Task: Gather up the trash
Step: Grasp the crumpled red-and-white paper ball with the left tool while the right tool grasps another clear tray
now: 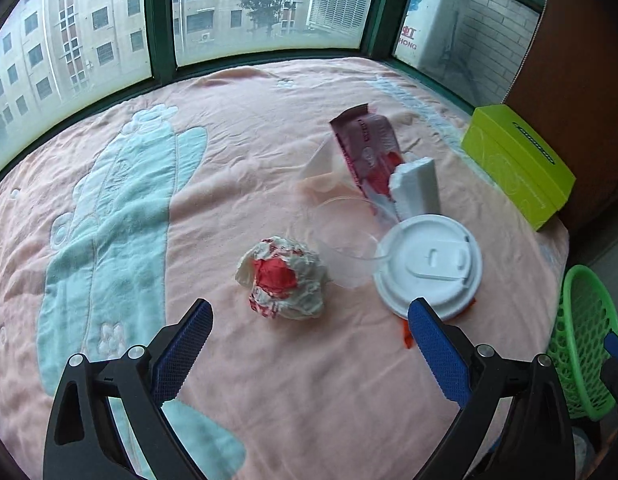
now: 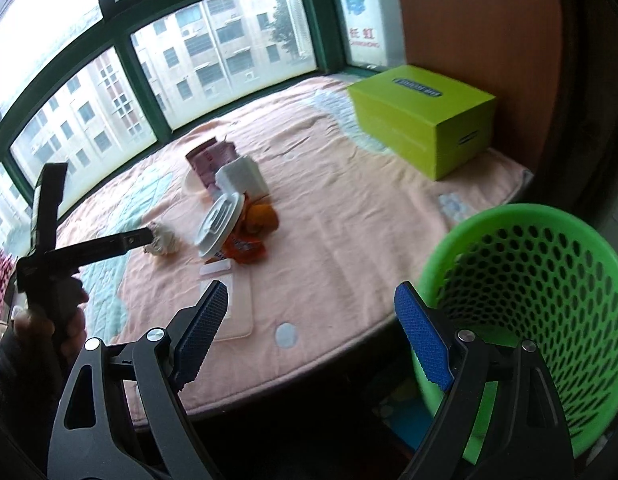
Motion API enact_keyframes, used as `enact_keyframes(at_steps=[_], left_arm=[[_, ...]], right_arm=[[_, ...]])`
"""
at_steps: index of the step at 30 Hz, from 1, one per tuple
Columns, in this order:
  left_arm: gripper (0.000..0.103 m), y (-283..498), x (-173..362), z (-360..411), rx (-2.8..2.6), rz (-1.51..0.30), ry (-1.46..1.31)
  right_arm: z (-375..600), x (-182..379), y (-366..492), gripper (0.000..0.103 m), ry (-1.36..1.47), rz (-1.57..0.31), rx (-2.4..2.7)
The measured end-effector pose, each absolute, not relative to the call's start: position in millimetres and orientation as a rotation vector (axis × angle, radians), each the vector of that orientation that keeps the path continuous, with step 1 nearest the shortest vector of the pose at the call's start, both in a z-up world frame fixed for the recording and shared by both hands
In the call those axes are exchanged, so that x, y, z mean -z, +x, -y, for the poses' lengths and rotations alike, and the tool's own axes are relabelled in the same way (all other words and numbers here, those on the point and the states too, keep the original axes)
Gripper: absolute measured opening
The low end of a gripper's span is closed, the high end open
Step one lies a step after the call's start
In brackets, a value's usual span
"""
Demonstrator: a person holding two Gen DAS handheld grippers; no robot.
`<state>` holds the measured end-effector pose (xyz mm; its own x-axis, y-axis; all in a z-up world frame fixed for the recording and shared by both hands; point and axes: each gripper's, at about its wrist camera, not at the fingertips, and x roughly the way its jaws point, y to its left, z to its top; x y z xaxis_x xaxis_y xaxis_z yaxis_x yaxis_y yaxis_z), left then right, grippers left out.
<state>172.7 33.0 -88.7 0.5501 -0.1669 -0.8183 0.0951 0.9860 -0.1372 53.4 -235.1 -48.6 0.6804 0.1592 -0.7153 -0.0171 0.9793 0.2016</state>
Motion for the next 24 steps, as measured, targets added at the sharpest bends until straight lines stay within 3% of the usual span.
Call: enact_keyframes(at_steps=[3, 6, 11, 17, 24], left_arm=[[0.093, 183.3, 98.3, -35.7, 0.163, -0.988, -0.064], [0.083, 191.4, 105.1, -35.0, 0.181, -1.000, -0.043], [0.080, 205.1, 116.3, -45.2, 0.202, -1.023, -0.073], [0.068, 210.6, 121.2, -49.9, 0.239, -1.031, -0.112], [0.045, 205.7, 123.3, -52.7, 0.236, -1.026, -0.104]], right_arm=[[225.3, 55.3, 59.9, 0.085, 0.168, -0.837, -0.111], [216.6, 61.7, 65.9, 0.085, 0.156, -0.855, -0.124], [202.8, 67.8, 74.1, 0.085, 0.138, -0.873, -0.149], [184.5, 75.5, 85.6, 0.085, 0.117, -0.892, -0.181], [159.7, 88.9, 98.8, 0.085, 0.079, -0.920, -0.216]])
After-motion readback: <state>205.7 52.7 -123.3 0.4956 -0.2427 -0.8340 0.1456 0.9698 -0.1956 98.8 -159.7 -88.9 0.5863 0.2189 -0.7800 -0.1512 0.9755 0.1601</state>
